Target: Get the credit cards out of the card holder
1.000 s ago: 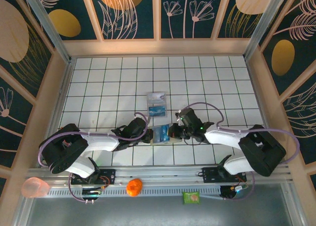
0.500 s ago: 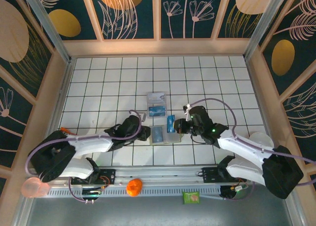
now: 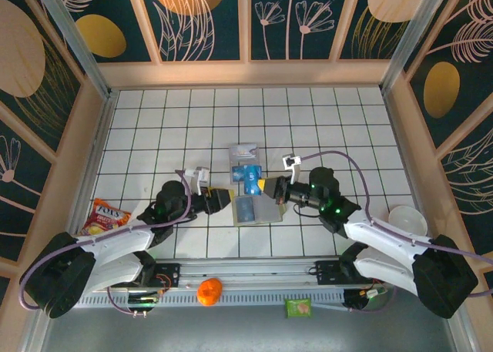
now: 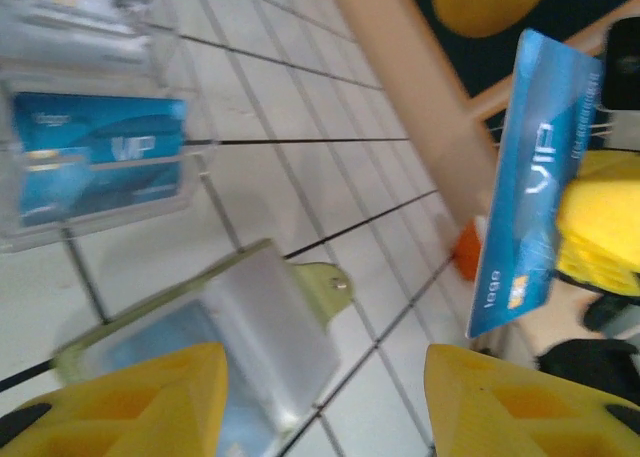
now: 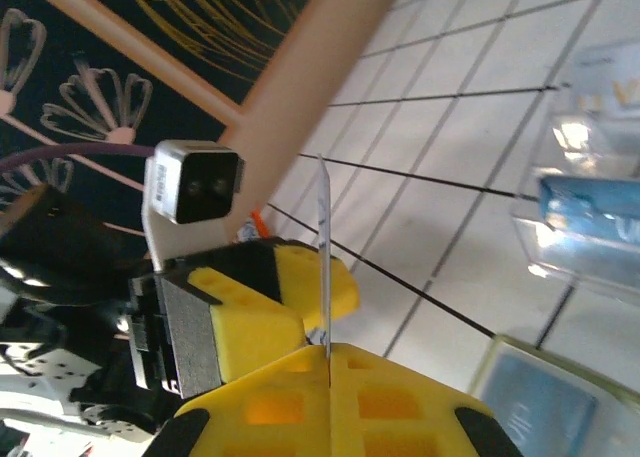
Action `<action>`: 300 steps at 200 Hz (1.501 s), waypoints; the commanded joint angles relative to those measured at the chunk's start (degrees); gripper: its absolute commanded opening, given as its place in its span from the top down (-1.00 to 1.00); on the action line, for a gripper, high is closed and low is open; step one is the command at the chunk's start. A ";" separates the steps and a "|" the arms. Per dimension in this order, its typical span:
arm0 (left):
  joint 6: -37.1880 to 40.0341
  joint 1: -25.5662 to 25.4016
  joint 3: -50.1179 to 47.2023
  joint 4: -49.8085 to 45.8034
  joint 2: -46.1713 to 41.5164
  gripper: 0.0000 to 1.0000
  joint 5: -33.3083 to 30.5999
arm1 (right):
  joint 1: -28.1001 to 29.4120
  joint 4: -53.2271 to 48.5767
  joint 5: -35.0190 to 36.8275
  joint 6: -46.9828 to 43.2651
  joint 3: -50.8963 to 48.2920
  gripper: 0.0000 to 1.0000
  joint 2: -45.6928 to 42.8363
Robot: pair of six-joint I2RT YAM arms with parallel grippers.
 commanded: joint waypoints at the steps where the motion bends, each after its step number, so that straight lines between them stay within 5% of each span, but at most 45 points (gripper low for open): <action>1: -4.52 0.38 -1.54 14.00 0.45 -0.08 6.84 | -0.39 10.20 -3.40 2.05 -1.33 1.00 1.38; 68: -6.35 0.38 -2.35 18.26 0.57 -0.01 7.41 | 1.13 22.36 -7.36 6.07 -1.76 1.00 6.28; 132: -6.70 0.41 -1.53 18.59 -0.90 0.39 8.21 | 2.82 22.77 -6.13 6.16 -1.36 1.00 10.20; 205: -6.36 0.41 -0.07 16.28 -0.32 0.51 8.39 | 3.78 22.32 -5.16 6.26 -0.26 1.00 13.86; 275: -3.93 0.39 3.59 9.08 -0.12 0.86 7.93 | 3.87 17.82 -2.13 4.51 1.09 1.00 14.25; 300: -1.90 0.40 6.33 4.60 0.61 1.00 7.94 | 3.42 16.90 -1.40 4.66 0.88 0.72 13.97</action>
